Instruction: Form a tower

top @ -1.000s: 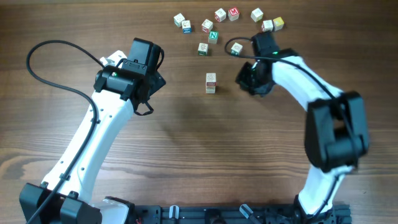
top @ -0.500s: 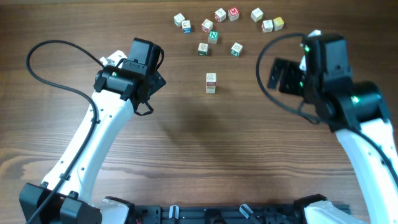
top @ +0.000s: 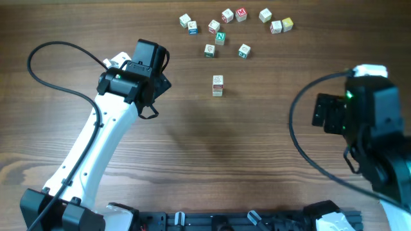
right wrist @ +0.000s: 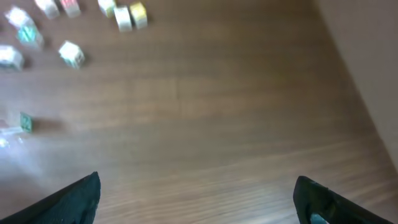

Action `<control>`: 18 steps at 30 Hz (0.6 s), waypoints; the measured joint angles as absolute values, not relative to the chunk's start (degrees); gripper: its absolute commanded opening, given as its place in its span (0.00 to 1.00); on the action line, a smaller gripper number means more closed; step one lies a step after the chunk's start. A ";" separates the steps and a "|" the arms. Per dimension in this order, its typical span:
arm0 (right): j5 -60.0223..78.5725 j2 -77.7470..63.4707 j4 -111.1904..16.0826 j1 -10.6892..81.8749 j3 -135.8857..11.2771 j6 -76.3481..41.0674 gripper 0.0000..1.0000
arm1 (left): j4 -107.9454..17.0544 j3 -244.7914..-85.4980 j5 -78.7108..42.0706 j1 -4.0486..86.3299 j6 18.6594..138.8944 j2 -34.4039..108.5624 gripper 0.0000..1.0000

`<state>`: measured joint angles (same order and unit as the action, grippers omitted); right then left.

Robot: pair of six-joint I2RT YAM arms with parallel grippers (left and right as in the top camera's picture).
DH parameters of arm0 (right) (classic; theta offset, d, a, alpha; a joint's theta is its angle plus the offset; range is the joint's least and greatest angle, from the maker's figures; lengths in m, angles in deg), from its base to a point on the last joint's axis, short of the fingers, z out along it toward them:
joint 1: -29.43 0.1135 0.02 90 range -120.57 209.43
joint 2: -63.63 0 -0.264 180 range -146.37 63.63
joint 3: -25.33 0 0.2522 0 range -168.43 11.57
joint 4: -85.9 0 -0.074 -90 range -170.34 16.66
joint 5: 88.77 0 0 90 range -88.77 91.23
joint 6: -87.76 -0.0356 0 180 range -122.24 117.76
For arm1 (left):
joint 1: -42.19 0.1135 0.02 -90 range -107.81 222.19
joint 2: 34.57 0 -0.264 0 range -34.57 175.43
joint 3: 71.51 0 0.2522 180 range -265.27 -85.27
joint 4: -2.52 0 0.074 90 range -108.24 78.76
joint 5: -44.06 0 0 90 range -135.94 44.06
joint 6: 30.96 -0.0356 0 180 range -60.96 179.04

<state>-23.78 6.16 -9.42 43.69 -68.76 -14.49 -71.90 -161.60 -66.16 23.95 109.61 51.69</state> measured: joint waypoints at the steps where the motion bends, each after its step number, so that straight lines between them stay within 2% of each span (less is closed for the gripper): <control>1: -23.94 7.39 -10.58 43.06 -68.76 -14.06 1.00 | -71.90 -161.60 -66.19 23.95 109.61 51.69 1.00; 8: -19.26 14.58 -12.72 33.55 -68.74 -10.27 1.00 | -71.90 -161.60 -66.19 23.95 109.61 51.69 1.00; 18: -2.28 14.23 -13.95 32.70 -68.74 -9.42 0.99 | -71.90 -161.60 -66.19 23.95 109.61 51.69 1.00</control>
